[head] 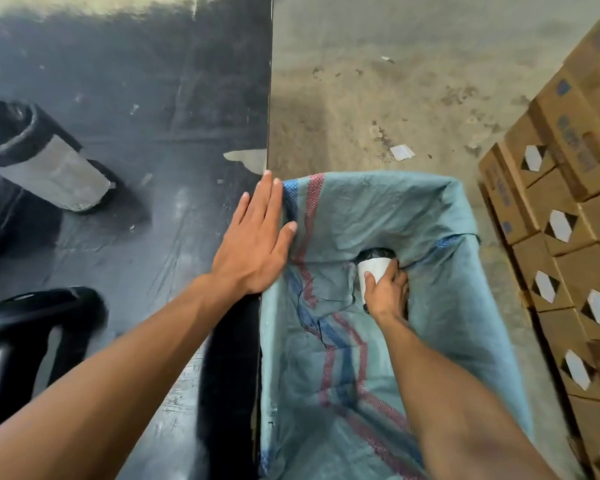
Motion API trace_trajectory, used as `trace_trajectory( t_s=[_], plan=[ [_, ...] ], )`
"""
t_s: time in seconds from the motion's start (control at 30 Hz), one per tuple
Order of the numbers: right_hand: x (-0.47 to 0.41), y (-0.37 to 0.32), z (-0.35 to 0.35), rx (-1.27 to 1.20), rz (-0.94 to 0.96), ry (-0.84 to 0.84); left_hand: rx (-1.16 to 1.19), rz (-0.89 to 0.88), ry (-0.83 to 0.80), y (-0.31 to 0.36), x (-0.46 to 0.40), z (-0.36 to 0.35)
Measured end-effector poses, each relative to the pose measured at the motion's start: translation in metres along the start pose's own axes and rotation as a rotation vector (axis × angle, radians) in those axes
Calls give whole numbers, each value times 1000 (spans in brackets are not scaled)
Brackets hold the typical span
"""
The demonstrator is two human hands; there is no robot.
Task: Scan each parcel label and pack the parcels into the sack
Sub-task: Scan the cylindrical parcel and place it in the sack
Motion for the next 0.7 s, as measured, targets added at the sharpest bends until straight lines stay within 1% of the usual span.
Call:
trace_trajectory(
  t_s=[0.23,0.43,0.7],
  plan=[
    [1,4,-12,125,69,66,-3,-4,-9,-2,-1,-3],
    [1,-6,-4,187,37,14,-17,5,-20,-2,-2,-3],
    [30,-6,34,177,106,5,80,16,4,2,-1,-1]
  ],
)
Point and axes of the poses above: each hand's wrist, its own x-axis away from the middle knuckle, its own z-axis out of the back of the hand, y = z × x, the point moved 2 cm from there along -x, towards the middle knuckle, and after that the axes turned 14 degrees about -z, right-handed, at the moved point
